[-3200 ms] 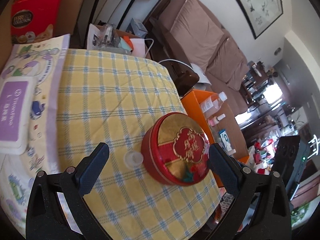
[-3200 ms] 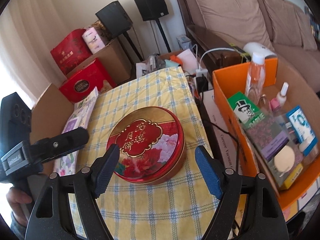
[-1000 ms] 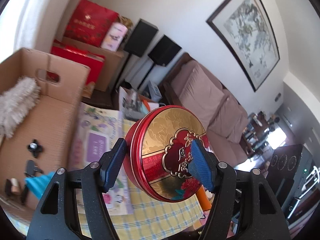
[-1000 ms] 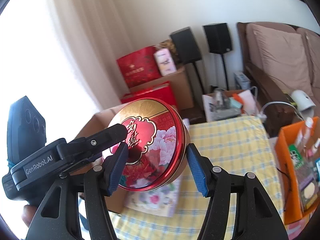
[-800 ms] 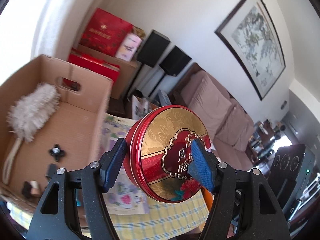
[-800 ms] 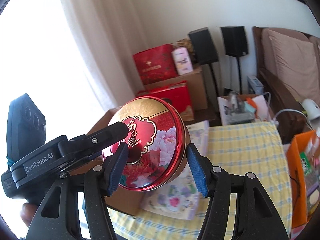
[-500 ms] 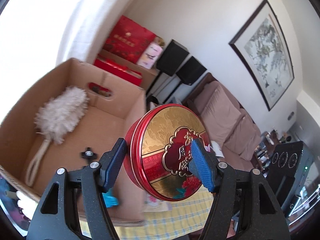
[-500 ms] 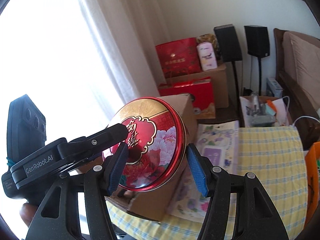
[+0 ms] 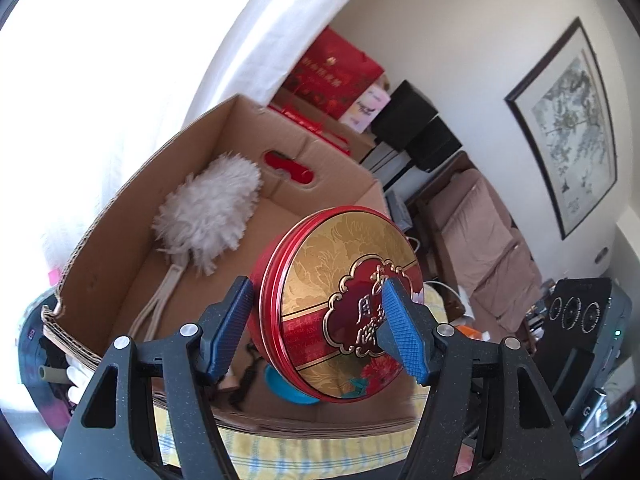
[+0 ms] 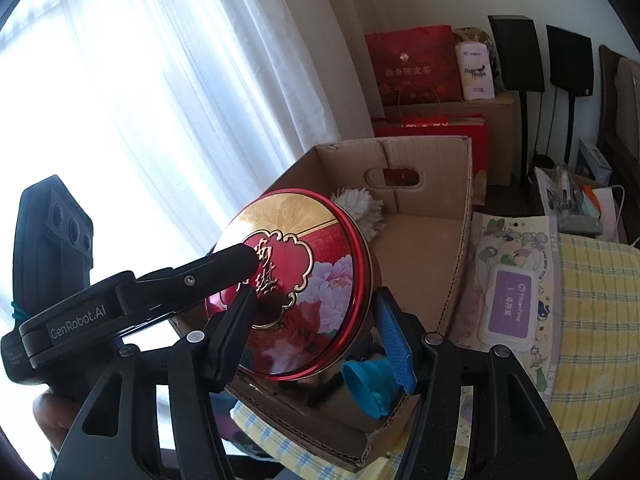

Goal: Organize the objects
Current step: 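Lift the red tin and lower it into the cardboard box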

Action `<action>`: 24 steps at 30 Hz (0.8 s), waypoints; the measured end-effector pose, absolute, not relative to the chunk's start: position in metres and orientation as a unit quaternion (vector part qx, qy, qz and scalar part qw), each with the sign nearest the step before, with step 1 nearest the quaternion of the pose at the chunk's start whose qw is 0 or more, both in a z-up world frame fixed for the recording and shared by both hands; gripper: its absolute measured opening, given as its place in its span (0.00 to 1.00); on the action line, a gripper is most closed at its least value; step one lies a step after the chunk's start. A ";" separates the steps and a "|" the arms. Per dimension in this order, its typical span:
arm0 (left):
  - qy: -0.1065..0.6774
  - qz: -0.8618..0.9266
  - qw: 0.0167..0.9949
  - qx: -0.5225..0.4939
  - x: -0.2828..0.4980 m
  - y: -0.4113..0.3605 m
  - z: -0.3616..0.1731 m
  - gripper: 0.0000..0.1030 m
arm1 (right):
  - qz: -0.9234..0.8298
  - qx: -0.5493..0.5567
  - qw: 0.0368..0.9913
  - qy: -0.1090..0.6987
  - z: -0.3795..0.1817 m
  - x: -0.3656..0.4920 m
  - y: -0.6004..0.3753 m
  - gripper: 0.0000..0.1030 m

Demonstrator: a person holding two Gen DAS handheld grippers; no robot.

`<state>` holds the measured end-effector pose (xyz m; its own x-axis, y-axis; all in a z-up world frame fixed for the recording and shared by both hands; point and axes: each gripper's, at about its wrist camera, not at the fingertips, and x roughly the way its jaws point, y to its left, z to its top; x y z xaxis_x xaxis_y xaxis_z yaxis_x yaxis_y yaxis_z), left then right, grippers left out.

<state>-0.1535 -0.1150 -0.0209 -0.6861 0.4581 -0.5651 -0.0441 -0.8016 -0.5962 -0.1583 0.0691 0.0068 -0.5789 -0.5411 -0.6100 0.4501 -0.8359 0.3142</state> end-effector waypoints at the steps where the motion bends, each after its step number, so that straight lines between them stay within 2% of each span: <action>1: -0.281 0.873 0.143 -0.372 -0.155 -0.117 -0.024 0.61 | -0.885 0.367 0.279 -0.060 0.004 -0.160 0.066 0.60; 15: -0.261 0.862 0.135 -0.413 -0.178 -0.124 -0.039 0.62 | -0.871 0.408 0.272 -0.041 -0.018 -0.178 0.043 0.60; 24: -0.240 0.850 0.115 -0.454 -0.217 -0.120 -0.034 0.63 | -0.840 0.463 0.271 -0.083 -0.020 -0.225 0.043 0.60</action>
